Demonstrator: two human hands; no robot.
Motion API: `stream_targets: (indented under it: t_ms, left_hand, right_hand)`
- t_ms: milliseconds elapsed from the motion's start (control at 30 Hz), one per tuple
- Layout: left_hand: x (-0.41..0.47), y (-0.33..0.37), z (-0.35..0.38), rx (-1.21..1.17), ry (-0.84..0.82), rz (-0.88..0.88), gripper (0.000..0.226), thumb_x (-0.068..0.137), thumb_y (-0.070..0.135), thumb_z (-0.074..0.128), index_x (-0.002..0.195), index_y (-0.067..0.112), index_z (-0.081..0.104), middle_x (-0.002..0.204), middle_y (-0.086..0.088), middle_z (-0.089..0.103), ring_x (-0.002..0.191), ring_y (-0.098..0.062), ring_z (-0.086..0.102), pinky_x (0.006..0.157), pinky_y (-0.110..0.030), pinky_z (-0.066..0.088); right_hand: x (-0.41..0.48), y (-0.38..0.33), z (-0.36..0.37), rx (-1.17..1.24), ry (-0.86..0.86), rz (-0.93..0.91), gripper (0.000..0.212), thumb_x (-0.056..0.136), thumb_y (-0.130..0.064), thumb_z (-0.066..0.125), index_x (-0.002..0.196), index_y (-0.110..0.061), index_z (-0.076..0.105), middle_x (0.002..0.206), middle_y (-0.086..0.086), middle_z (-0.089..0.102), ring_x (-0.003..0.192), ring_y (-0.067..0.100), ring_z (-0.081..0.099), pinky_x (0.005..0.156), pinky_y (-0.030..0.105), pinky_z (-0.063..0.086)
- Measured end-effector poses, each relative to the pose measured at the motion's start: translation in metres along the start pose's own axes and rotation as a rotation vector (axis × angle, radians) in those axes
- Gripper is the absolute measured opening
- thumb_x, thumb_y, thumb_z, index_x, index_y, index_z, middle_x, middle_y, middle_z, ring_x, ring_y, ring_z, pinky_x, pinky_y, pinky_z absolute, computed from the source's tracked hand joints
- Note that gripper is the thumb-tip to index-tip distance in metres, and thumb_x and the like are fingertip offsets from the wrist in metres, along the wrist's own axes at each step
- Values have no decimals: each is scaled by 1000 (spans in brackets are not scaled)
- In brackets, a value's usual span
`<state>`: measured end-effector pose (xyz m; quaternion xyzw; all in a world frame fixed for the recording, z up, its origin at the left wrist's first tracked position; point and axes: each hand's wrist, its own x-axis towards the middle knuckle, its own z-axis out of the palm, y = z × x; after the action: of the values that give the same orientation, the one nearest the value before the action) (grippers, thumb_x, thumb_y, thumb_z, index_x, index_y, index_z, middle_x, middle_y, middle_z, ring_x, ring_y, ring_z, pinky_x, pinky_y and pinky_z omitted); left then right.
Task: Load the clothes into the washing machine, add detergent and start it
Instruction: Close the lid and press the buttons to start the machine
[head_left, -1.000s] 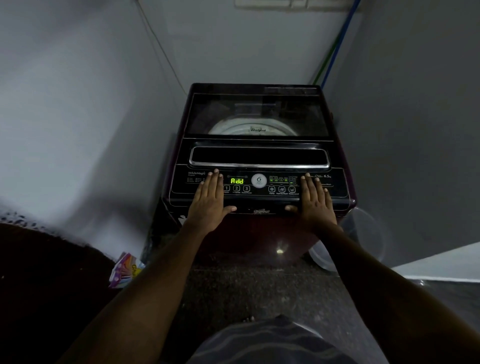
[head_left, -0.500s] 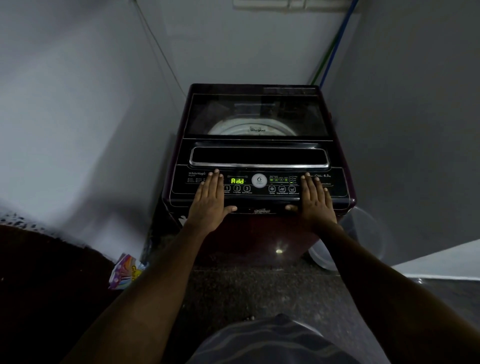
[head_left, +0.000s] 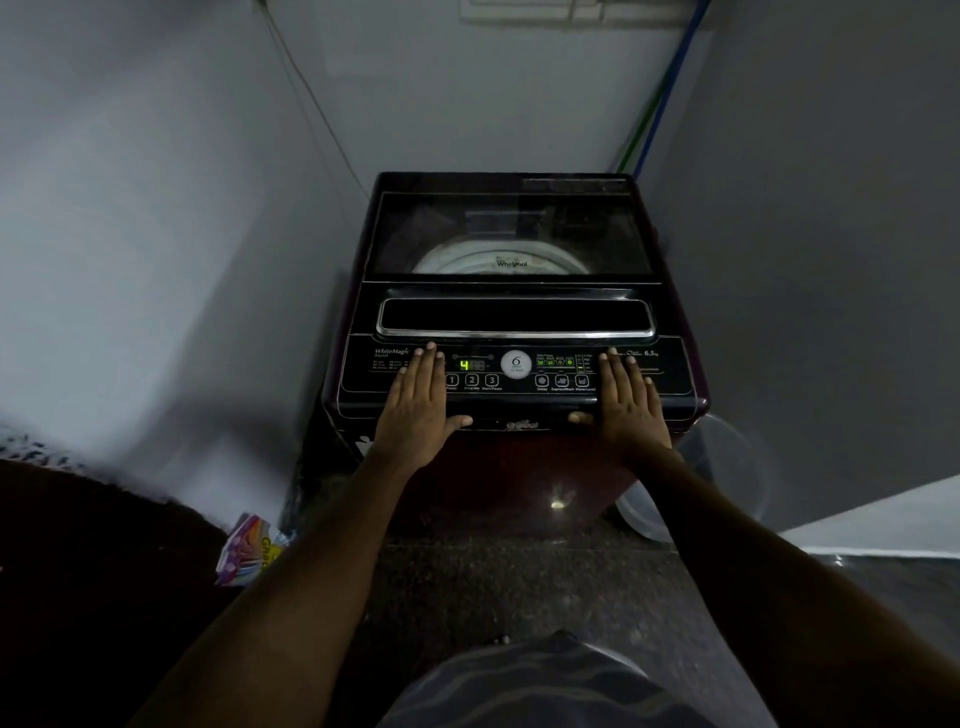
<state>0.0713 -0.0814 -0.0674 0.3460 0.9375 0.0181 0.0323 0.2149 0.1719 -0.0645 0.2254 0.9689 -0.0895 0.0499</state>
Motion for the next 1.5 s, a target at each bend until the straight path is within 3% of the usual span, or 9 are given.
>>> stream_targets:
  t_ms: [800, 1500]
  left_hand:
    - [0, -2, 2, 18, 9, 8, 100, 91, 67, 36, 151, 2, -10, 161, -16, -16, 149, -28, -12, 117, -39, -6]
    - [0, -2, 2, 18, 3, 3, 100, 91, 68, 35, 152, 2, -10, 160, -16, -16, 149, -28, -11, 117, -40, -6]
  right_hand:
    - [-4, -3, -5, 18, 12, -1, 93, 89, -68, 30, 151, -14, -13, 161, 2, -17, 146, 20, -20, 119, 40, -9]
    - [-3, -1, -3, -11, 0, -11, 92, 88, -70, 23, 150, -14, -17, 159, 3, -21, 144, 20, -24, 116, 39, -13]
